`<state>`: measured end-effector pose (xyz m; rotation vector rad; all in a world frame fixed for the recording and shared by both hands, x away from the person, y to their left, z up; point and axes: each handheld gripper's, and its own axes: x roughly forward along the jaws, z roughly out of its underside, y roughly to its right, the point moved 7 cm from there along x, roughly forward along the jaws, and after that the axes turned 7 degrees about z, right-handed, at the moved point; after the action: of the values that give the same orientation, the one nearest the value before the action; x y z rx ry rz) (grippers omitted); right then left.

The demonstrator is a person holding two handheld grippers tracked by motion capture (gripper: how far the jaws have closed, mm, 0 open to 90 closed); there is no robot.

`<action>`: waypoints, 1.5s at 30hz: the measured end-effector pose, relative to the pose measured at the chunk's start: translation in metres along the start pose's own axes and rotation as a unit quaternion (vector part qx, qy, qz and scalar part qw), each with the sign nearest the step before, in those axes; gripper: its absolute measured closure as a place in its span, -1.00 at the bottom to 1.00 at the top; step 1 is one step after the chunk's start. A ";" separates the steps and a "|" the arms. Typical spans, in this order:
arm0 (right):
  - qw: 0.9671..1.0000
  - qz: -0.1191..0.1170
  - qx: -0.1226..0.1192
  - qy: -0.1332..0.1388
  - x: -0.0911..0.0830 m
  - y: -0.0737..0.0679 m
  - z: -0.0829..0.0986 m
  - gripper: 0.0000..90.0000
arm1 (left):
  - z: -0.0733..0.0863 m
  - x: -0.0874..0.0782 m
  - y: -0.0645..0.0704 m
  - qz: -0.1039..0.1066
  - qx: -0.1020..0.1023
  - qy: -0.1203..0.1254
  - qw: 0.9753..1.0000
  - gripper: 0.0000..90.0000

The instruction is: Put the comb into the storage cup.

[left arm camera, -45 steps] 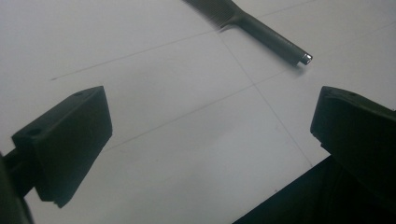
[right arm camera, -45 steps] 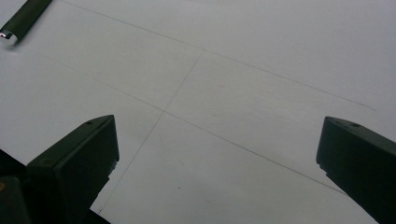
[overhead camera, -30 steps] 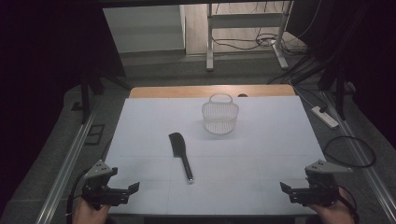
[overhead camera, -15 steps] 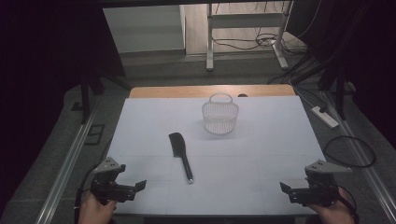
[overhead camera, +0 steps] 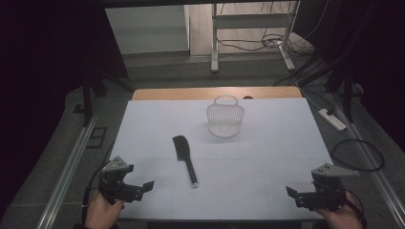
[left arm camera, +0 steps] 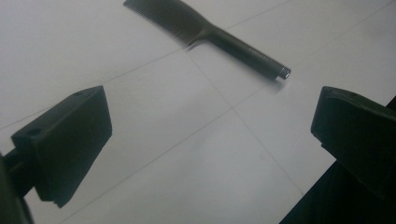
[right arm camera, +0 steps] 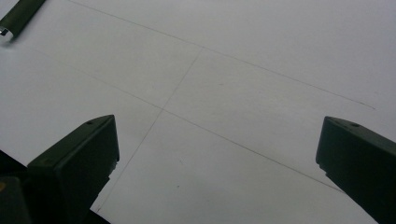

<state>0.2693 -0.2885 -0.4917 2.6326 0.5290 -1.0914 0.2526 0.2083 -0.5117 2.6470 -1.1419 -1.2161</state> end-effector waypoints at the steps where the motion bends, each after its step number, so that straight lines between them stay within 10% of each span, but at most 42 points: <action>1: 1.000 0.000 0.000 -0.001 0.000 0.000 0.000 -1.00 | -0.001 0.001 0.000 0.002 0.002 0.000 1.000 -1.00; 45: 1.000 0.002 -0.007 0.001 0.000 -0.001 0.000 -1.00 | -0.042 0.053 0.005 0.025 0.016 -0.054 0.998 -1.00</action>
<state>0.2689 -0.2875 -0.4919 2.6230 0.5300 -1.0799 0.3006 0.1600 -0.5156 2.5871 -1.2453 -1.3595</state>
